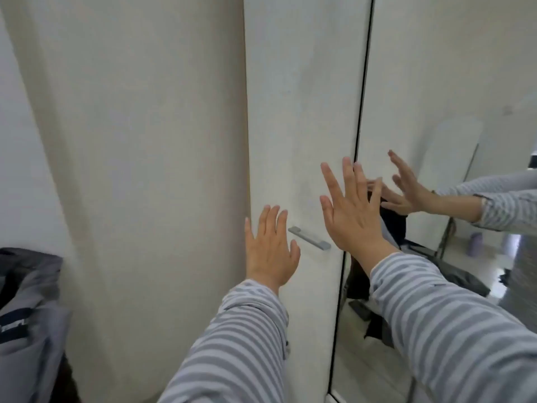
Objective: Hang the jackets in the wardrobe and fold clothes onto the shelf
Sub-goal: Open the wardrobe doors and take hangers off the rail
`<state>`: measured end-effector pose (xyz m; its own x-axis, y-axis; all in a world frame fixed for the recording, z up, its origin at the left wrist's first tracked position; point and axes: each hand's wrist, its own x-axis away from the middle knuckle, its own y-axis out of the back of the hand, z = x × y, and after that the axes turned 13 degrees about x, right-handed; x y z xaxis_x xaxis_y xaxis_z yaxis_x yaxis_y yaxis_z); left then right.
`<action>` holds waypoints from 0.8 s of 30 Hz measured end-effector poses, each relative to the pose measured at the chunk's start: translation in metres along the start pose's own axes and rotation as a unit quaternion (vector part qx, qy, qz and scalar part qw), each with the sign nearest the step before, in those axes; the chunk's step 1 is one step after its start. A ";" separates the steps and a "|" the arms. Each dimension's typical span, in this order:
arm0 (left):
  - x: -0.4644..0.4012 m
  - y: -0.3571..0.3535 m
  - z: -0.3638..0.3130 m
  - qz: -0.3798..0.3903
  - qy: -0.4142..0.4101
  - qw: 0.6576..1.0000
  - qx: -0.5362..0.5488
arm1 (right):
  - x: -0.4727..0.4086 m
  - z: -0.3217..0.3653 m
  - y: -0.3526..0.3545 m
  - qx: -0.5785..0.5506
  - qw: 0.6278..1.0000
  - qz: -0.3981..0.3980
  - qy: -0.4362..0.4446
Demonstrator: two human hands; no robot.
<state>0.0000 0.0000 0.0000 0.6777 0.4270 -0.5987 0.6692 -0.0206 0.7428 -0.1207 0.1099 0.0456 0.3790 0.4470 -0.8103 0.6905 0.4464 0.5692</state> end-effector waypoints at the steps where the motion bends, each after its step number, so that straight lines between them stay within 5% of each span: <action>1: -0.002 -0.008 -0.004 0.025 0.004 1.000 0.002 | 0.000 -0.004 -0.001 0.008 1.000 0.008 -0.002; 14: -0.045 -0.117 -0.032 0.265 0.024 0.964 -0.029 | -0.019 -0.038 -0.071 0.123 0.992 -0.030 0.009; 24: -0.050 -0.127 -0.015 0.173 -0.035 0.983 -0.053 | -0.020 -0.023 -0.089 0.104 0.994 -0.041 -0.016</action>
<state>-0.1232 -0.0052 -0.0600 0.8806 0.3478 -0.3218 0.3624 -0.0568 0.9303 -0.2041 0.0789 0.0146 0.3330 0.3889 -0.8590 0.8316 0.3083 0.4619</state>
